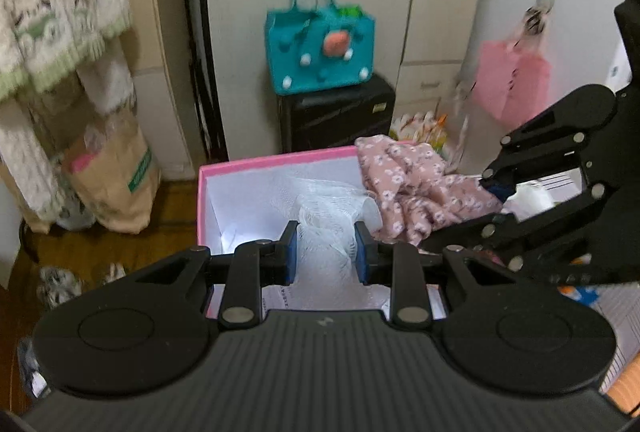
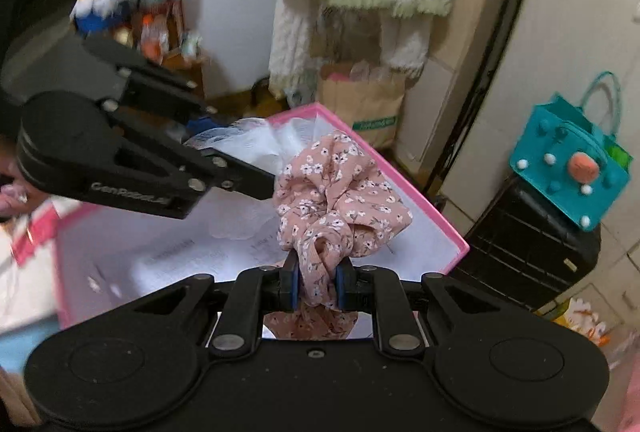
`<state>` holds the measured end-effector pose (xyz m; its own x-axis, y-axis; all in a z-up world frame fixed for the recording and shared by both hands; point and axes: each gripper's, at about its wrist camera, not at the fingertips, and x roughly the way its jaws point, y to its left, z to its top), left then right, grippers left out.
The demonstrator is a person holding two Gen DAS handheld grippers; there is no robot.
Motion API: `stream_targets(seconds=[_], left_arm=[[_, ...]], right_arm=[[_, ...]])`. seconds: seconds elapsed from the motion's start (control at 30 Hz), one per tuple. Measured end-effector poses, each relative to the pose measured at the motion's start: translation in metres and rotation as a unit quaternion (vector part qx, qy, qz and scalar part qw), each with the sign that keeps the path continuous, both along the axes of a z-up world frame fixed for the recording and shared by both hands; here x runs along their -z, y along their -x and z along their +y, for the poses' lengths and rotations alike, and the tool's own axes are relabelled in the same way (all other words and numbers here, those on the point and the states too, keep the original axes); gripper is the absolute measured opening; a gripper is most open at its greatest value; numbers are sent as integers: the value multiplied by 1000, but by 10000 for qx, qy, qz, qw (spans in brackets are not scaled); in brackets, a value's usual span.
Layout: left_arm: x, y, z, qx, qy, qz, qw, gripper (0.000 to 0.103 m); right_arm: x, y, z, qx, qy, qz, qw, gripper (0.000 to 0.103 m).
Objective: Organize soft objects
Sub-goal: 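Open both tools to drop the scrunchie and puff into the pink box, then withdraw both tools from the box toward the white packet and orange sponge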
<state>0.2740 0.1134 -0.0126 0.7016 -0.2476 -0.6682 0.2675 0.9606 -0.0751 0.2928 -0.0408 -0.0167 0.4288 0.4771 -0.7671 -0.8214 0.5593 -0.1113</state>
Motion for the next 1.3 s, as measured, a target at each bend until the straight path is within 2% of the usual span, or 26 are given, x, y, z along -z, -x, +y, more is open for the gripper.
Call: stream_targets(seconds=[0.07, 0.23, 0.37, 0.47, 0.57, 0.67, 0.73, 0.77, 0.8, 0.87, 0.93, 0.97, 1.0, 1.03, 1.1, 1.2, 1.3], left_arm=[[10, -16, -3, -65, -56, 152, 9998, 26], [25, -37, -14, -183, -504, 290, 9981, 26], [37, -51, -19, -285, -667, 686, 9950, 27], [45, -62, -21, -359, -636, 968, 9926, 27], [52, -68, -22, -524, -653, 1033, 9911, 28], [59, -75, -19, -694, -467, 1166, 9896, 28], [64, -78, -19, -780, -423, 1192, 9889, 28], [67, -78, -20, -826, -424, 1195, 9885, 28], [68, -79, -20, -841, -444, 1185, 9884, 28], [70, -79, -21, -889, -465, 1168, 9881, 29], [71, -81, -19, -908, -358, 1172, 9883, 37], [70, -80, -17, -908, -289, 1158, 9887, 42], [69, -79, -17, -896, -280, 1111, 9894, 42], [67, -76, -17, -883, -322, 1041, 9901, 44], [58, -69, -18, -836, -413, 893, 9916, 54], [41, -50, -14, -760, -283, 551, 9952, 58], [23, -28, -9, -799, -345, 218, 9960, 64]], right_arm=[[10, -15, 9, -157, 243, 102, 9995, 20], [30, -40, 19, -478, 657, 345, 9961, 20], [44, -48, 28, -766, 968, 530, 9909, 20], [55, -53, 41, -1021, 1319, 466, 9849, 20], [64, -59, 51, -1220, 1644, 376, 9781, 21], [72, -64, 59, -1326, 1877, 258, 9729, 21], [79, -64, 62, -1340, 1976, 180, 9709, 25], [80, -63, 63, -1337, 1996, 110, 9707, 34], [80, -61, 62, -1322, 1995, 32, 9709, 43], [74, -59, 55, -1259, 1933, -28, 9730, 54], [67, -54, 49, -1109, 1761, 58, 9781, 55], [61, -51, 45, -1029, 1543, 58, 9826, 61], [55, -48, 41, -908, 1340, 15, 9868, 69], [53, -45, 37, -786, 1186, -20, 9898, 70], [45, -37, 29, -649, 1009, -68, 9928, 71], [32, -19, 11, -493, 730, -165, 9960, 71], [16, -4, -3, -160, 344, -100, 9992, 71]])
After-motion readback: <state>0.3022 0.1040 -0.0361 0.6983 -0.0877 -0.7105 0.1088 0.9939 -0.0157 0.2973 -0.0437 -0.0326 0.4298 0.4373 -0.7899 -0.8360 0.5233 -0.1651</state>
